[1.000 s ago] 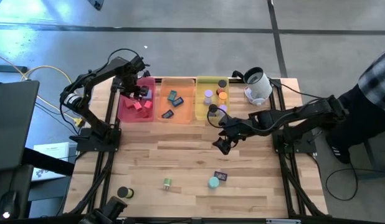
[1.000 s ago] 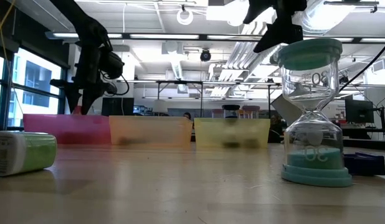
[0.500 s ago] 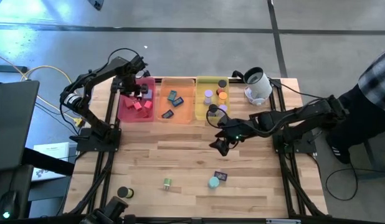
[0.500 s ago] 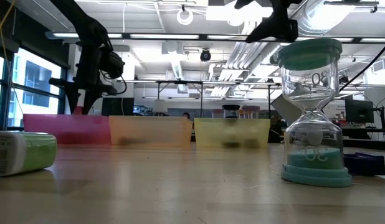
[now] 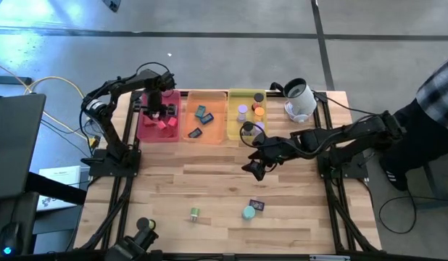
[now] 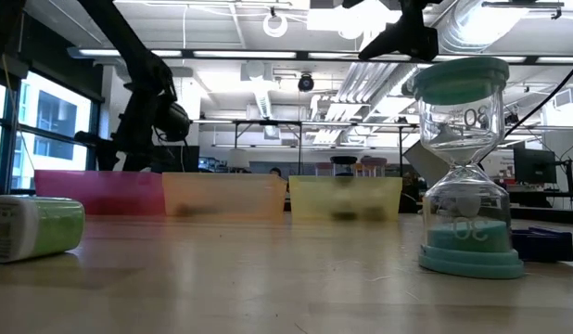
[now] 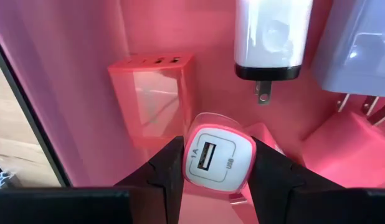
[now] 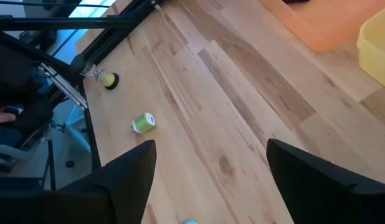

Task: Pick & Place Office items
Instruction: Put the pink white charger adapter into the red bin, then put the light green hourglass into the yellow bin

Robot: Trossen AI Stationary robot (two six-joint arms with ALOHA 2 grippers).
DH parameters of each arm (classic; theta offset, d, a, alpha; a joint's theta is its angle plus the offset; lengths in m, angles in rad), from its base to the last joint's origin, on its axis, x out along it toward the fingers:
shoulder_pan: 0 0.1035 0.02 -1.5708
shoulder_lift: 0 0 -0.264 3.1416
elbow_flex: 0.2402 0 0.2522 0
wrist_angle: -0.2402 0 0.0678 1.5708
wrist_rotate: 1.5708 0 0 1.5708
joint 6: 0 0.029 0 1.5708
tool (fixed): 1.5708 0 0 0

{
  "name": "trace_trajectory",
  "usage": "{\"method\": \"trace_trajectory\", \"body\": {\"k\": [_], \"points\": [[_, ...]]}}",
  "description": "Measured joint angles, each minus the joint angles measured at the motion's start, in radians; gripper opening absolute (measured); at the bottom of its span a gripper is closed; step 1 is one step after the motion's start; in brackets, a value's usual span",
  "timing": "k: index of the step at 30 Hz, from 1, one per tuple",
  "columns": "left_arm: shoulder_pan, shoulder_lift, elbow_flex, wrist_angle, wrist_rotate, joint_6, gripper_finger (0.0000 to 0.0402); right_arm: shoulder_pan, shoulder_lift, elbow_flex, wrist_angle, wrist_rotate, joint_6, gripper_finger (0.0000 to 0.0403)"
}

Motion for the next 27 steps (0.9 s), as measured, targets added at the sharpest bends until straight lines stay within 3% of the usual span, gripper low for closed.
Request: {"method": "trace_trajectory", "body": {"k": [5,13,27], "points": [[0.0,0.003,0.0,0.0,0.0,0.0,0.0131,0.001,0.0,0.0,-0.001,-0.001,0.0,0.0293],[-0.015,0.003,0.0,0.002,0.0,0.024,0.0183,0.0,0.0,0.0,-0.001,-0.001,-0.008,0.0293],[-0.037,-0.011,0.01,-0.034,-0.006,0.008,0.0191,-0.002,0.0,0.0,-0.002,-0.023,-0.019,0.0293]]}}
